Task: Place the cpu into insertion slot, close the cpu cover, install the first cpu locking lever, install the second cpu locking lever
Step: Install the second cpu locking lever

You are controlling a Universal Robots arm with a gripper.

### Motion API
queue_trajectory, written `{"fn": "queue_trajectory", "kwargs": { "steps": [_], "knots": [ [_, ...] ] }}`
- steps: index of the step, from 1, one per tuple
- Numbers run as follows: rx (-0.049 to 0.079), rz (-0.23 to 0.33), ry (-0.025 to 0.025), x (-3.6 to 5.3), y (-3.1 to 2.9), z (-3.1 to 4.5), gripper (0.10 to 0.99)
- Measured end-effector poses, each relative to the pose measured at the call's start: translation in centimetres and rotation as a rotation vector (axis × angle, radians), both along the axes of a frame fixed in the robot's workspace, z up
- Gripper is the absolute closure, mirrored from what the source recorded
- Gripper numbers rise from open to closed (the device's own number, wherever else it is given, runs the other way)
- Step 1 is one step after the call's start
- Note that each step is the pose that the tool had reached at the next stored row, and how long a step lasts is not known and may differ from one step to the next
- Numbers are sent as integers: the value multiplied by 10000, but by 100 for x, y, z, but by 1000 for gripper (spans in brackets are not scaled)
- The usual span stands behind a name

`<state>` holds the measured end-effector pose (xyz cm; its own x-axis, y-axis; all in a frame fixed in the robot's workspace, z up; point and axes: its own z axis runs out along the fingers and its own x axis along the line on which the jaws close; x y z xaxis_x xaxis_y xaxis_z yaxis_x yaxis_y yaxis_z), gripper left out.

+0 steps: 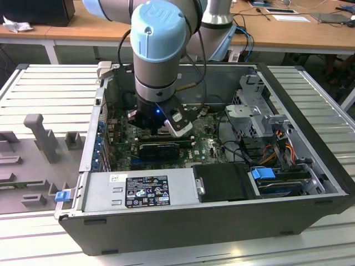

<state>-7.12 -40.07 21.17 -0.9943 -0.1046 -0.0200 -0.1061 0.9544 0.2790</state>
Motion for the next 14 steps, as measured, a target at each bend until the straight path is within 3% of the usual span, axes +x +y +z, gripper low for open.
{"fn": "queue_trajectory", "kwargs": {
  "steps": [4,7,10,14],
  "knots": [
    [170,26,-1,-2,-28,-36,980],
    [430,37,-4,-3,-58,-69,980],
    [512,40,-8,-4,-76,-119,980],
    [741,56,-19,-11,-89,-155,980]
  ]
}}
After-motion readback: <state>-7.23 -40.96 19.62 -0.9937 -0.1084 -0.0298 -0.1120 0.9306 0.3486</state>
